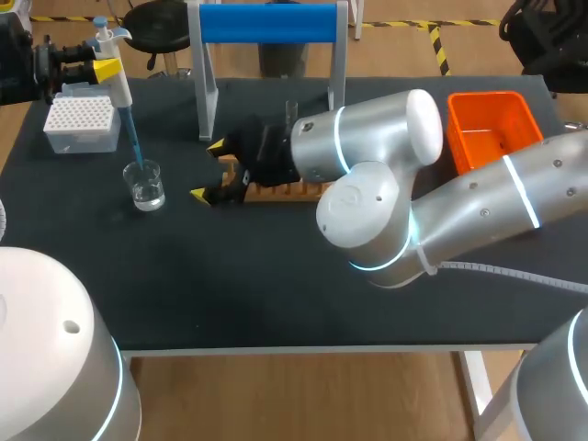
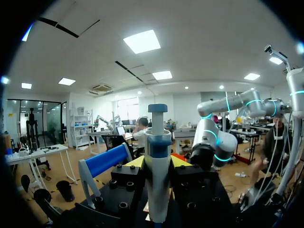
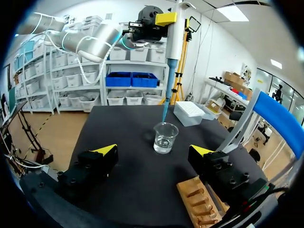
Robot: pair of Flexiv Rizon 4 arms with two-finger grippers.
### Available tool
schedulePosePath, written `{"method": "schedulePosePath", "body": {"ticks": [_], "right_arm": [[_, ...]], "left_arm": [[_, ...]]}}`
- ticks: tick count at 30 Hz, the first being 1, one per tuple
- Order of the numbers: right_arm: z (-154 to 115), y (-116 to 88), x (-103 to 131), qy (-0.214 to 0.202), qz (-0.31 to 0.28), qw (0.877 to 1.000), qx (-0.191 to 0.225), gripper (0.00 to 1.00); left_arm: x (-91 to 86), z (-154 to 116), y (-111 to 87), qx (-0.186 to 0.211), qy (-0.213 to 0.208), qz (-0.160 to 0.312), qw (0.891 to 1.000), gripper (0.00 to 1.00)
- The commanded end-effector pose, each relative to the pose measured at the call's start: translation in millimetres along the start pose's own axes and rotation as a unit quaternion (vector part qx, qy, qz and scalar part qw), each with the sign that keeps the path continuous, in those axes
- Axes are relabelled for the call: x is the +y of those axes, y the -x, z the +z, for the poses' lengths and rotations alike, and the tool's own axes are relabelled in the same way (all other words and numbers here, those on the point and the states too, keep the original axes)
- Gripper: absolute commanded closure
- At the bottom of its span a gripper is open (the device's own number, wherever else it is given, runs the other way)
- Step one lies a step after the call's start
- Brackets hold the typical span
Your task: Invert the test tube, pick up the pipette, mount the tip to pipette, aspirate from beaker and dispense into the tube, eject the tip, return the pipette, and cap with the stopper.
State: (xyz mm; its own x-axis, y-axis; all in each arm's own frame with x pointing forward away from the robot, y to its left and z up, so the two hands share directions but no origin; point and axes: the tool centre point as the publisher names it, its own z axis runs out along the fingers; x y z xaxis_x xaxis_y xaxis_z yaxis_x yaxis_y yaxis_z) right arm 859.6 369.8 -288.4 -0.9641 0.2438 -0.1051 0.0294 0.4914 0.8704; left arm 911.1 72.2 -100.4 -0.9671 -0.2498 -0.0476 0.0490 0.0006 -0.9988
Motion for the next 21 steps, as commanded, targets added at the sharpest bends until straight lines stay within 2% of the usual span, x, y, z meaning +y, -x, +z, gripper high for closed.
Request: {"method": "schedulePosePath", "body": {"ticks": [1, 10, 21], "right_arm": [[7, 1, 3, -0.014, 0.008, 1.0, -0.011, 0.0], [25, 1, -2, -0.035, 0.006, 0.999, -0.028, 0.0], [45, -1, -4, -0.041, 0.009, 0.997, -0.061, 0.0]], "left_arm": [[0.1, 0, 0.0, 0.001, 0.0, 0.001, 1.0, 1.0], [0.1, 0, 0.0, 0.001, 0.0, 0.001, 1.0, 1.0], [0.1, 0, 0.0, 0.001, 0.0, 0.001, 1.0, 1.0]]}}
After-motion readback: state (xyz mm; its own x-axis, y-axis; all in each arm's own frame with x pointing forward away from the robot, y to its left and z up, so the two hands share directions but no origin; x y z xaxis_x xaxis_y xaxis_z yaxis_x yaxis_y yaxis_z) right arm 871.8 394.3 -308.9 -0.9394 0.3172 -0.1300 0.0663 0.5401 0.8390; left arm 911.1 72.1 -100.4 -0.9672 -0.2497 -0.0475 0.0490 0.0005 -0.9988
